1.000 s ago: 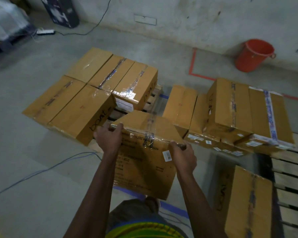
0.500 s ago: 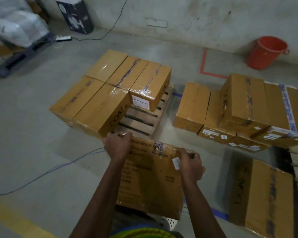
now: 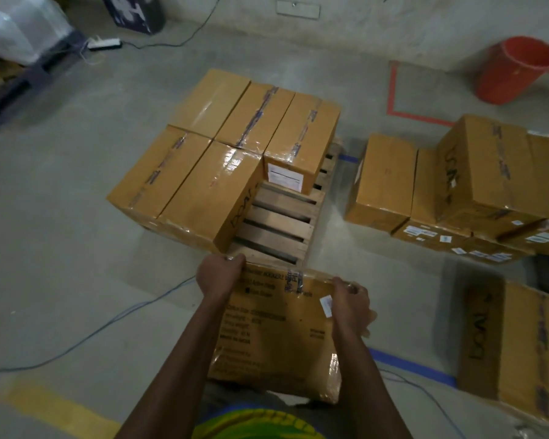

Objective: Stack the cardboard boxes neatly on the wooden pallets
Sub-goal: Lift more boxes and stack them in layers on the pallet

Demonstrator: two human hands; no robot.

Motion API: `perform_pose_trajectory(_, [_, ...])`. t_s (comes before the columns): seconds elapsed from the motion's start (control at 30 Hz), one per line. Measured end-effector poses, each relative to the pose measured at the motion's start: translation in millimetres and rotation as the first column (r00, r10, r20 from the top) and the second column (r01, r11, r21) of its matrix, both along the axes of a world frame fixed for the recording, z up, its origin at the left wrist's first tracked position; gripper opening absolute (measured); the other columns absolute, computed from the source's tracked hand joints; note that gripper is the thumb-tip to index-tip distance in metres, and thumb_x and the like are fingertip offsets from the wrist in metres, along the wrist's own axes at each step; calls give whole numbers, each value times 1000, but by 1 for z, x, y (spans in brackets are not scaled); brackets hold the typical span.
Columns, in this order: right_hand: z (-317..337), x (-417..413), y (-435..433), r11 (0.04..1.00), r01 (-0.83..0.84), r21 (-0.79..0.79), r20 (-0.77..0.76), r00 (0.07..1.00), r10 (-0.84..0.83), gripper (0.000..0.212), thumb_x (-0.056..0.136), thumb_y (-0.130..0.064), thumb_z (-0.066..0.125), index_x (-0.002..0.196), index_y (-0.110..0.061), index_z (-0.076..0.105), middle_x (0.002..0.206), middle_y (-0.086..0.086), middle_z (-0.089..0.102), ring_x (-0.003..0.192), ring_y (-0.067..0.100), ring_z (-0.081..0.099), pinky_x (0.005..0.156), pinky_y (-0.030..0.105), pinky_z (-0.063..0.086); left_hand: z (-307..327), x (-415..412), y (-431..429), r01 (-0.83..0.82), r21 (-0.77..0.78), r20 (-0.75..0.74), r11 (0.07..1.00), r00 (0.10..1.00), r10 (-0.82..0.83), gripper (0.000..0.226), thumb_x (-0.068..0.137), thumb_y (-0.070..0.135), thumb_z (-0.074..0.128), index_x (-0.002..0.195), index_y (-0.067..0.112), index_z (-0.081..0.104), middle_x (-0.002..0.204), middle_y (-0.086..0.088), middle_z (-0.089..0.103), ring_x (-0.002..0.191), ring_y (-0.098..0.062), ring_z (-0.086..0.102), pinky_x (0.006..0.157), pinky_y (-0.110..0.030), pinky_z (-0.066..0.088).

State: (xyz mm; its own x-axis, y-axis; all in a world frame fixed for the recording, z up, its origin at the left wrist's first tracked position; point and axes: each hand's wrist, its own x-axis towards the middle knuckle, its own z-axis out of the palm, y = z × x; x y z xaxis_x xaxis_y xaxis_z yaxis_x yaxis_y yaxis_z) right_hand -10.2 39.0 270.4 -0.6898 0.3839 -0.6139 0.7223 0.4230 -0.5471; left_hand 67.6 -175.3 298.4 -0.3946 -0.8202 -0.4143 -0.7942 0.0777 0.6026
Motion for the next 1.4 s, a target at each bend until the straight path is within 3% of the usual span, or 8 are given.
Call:
perform_pose_trajectory(0.23, [0, -21, -58, 988, 145, -56, -36, 988, -147, 61, 85, -51, 69, 140, -29, 54, 134, 16, 51, 123, 33, 45, 106, 49, 32, 9, -60, -61, 88, -15, -49, 996, 995, -89, 20, 82, 35, 69, 83, 16, 75, 75, -3, 70, 66, -17, 62, 54, -27, 40])
perform_pose_trajectory(0.37, [-10, -72, -94, 983, 147, -114, -125, 979, -161, 63, 82, -54, 74, 137, -30, 55, 130, 13, 49, 114, 32, 49, 100, 44, 40, 7, -120, -103, 103, 90, -124, 991, 988, -92, 17, 77, 33, 70, 83, 18, 75, 79, -1, 71, 76, -20, 66, 72, -39, 57])
perform_pose_trajectory(0.6, [-24, -120, -142, 977, 123, -173, -141, 979, -148, 65, 85, -51, 74, 142, -31, 49, 133, 11, 46, 111, 27, 48, 93, 40, 42, -8, -165, -157, -59, 212, -230, 975, 967, 108, 10, 74, 20, 79, 74, 25, 71, 84, 4, 70, 83, -15, 65, 80, -39, 56])
perform_pose_trajectory(0.83, [-101, -85, -169, 984, 134, -117, -7, 991, -135, 56, 87, -43, 74, 135, -22, 53, 131, 8, 62, 123, 31, 55, 99, 38, 44, -91, -142, -179, -167, 223, -108, 960, 975, 195, 18, 74, 14, 75, 90, 23, 73, 84, 5, 68, 79, -12, 61, 62, -22, 44])
perform_pose_trajectory(1.07, [-193, -52, -195, 991, 134, 12, 144, 980, -134, 58, 85, -43, 74, 135, -29, 48, 133, 4, 55, 123, 27, 49, 91, 37, 44, -214, -96, -212, -182, 376, 146, 908, 980, 136, 11, 73, 12, 68, 84, 11, 71, 86, -1, 67, 90, -25, 67, 74, -37, 52])
perform_pose_trajectory(1.2, [-222, -37, -202, 995, 60, 76, 231, 970, -76, 64, 78, -59, 70, 133, -40, 43, 134, -3, 57, 128, 28, 46, 106, 51, 39, -252, -74, -218, -167, 428, 195, 888, 977, 89, 14, 76, 12, 69, 88, 17, 68, 96, 0, 68, 96, -21, 65, 78, -37, 54])
perform_pose_trajectory(1.3, [-244, -40, -207, 995, -5, 97, 303, 953, -25, 74, 71, -74, 61, 136, -42, 43, 139, -5, 57, 127, 31, 48, 108, 57, 37, -274, -74, -227, -118, 425, 289, 897, 957, -11, 30, 68, 33, 71, 96, 23, 72, 99, 4, 70, 95, -19, 64, 88, -45, 55])
perform_pose_trajectory(1.4, [-267, -45, -212, 984, -61, 170, 363, 932, -5, 74, 83, -62, 67, 147, -38, 37, 150, -5, 45, 133, 33, 39, 110, 60, 29, -304, -84, -233, -40, 417, 345, 908, 931, -117, 42, 73, 42, 66, 111, 25, 71, 107, 3, 70, 97, -21, 65, 94, -45, 54])
